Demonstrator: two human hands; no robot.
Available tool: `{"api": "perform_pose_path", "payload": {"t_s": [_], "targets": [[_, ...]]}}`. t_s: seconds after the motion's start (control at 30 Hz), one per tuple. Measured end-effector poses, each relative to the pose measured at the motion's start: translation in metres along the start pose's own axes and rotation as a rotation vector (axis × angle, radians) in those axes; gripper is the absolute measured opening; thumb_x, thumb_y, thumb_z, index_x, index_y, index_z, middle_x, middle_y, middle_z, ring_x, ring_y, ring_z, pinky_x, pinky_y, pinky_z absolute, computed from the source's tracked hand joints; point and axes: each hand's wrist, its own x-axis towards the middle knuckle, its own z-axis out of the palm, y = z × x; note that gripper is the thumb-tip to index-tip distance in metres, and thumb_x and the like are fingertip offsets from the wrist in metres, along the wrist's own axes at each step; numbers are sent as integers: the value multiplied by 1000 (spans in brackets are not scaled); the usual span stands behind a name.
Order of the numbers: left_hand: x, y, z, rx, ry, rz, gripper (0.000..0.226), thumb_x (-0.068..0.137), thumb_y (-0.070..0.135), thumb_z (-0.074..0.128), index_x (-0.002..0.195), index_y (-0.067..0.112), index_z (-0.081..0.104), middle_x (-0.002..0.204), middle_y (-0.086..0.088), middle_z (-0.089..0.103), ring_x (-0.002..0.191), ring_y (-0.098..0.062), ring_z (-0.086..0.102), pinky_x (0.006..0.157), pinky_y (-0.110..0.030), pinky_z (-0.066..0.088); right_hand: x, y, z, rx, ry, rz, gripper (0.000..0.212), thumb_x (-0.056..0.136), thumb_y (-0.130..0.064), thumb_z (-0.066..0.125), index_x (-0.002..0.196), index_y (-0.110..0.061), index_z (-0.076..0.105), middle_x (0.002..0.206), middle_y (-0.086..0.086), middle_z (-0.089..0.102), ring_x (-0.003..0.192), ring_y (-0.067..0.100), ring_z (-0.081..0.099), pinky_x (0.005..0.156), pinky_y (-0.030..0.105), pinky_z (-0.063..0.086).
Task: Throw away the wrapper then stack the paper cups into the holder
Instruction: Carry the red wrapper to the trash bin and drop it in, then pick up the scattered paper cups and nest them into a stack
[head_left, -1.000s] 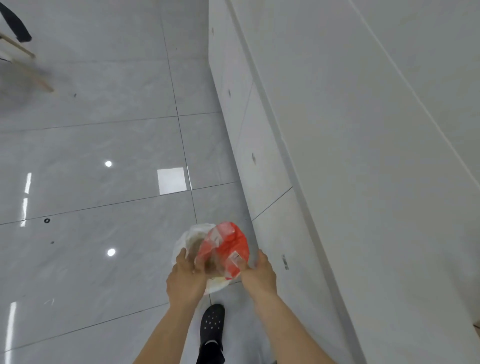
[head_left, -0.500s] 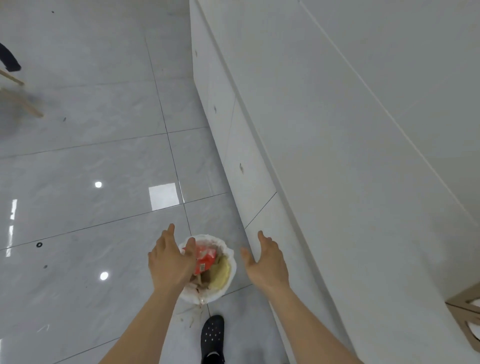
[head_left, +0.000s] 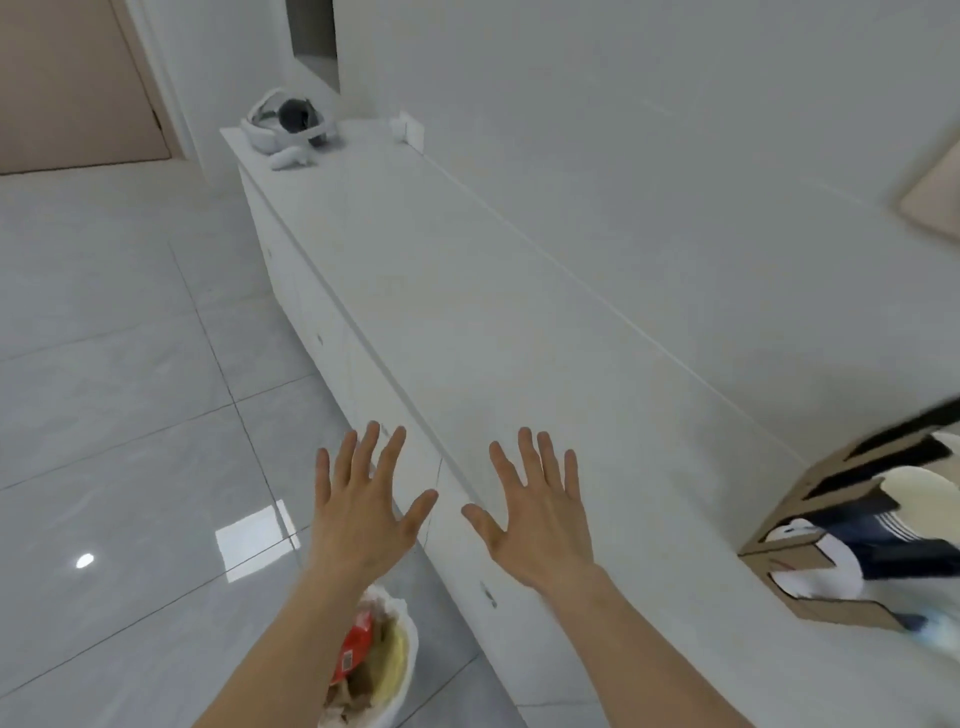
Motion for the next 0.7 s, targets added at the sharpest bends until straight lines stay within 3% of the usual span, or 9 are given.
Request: {"api": "perform_pose_path", "payload": {"t_s": [0.17,0.3,0.43,0.7], "targets": [[33,83,-16,-49,39,200,87,85,80,23,159,34,12,169,-1,12,157,-25,1,126,-51,-2,-18,63,-54,-35,150,152,87,92,-76,17,163,-25,18,173,13,1,159,34,-7,128,57,3],[40,169,-18,-148,72,356,86,86,78,29,158,32,17,167,-3,20,156,-25,8,127,-50,3,-54,124,-88,-59,313,297,79,96,-69,32,158,-21,34,170,16,19,159,35,9,128,57,14],[25,260,-17,-247,82,550,84,88,74,38,158,30,20,165,-4,25,155,-25,14,127,-48,8,-107,186,-109,-38,471,457,69,97,-60,43,152,-18,45,165,18,33,154,37,26,124,56,27],[-41,434,-2,-421,43,857,80,87,65,47,156,30,26,163,-1,30,153,-23,19,126,-45,11,-238,311,-115,-5,586,794,58,95,-40,59,147,-18,49,160,19,40,150,38,36,121,53,34]]}}
